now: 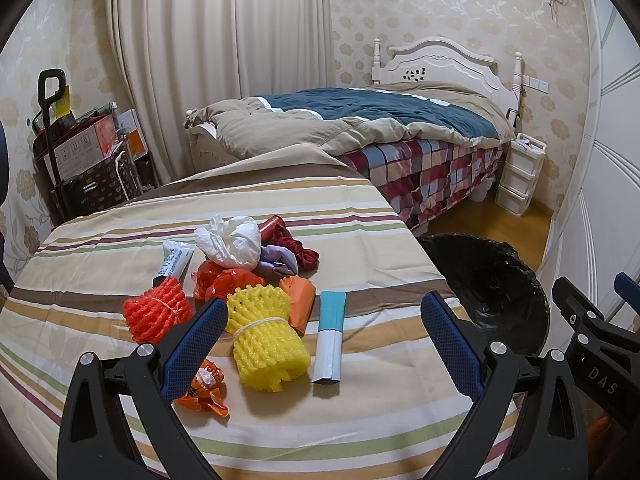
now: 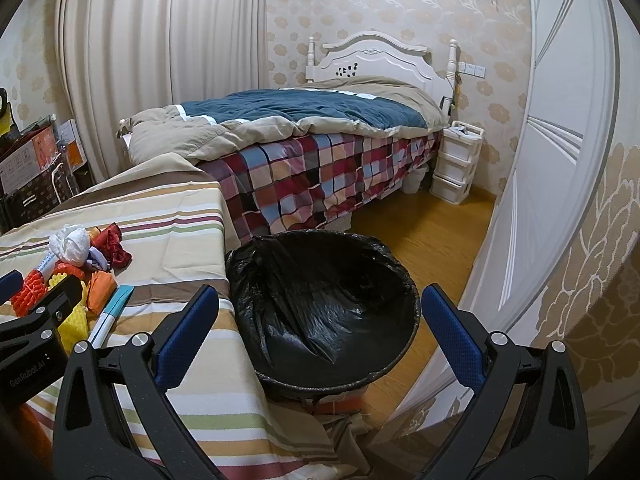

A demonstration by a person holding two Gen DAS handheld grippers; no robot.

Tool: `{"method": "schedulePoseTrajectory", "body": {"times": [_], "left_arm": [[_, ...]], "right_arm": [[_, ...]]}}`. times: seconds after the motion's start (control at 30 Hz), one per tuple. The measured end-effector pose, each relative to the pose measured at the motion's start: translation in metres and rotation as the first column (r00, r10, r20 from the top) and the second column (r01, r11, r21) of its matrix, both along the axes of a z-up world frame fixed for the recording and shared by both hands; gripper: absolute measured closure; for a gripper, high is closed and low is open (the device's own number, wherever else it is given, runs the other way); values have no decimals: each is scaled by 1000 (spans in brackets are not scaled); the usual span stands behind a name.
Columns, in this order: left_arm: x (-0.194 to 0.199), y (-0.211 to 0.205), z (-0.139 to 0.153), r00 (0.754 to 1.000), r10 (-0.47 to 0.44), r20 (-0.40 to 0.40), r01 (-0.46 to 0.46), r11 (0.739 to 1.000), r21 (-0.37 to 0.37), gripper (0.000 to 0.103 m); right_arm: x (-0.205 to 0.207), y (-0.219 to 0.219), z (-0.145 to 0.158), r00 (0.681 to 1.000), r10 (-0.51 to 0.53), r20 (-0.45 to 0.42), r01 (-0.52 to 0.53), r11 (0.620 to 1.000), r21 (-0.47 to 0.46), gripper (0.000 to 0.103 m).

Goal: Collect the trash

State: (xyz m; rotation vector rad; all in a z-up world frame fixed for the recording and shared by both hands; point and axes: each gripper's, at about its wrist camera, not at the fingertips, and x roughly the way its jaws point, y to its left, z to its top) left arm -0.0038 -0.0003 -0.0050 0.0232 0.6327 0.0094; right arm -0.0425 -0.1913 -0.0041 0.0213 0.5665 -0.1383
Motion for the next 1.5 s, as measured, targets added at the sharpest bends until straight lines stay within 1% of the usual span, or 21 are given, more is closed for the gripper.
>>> {"method": "schedulePoseTrajectory", "body": {"times": [1.23, 1.5], "left_arm": [[0, -3, 0, 1000, 0, 0, 0, 1000, 2, 7], [-2, -3, -1, 1000, 1, -10, -1, 1000, 0, 6]], "right_arm": [[0, -2, 1, 1000, 1, -3, -1, 1000, 2, 4], [0, -3, -1, 1000, 3, -7, -3, 1000, 5, 4]]}}
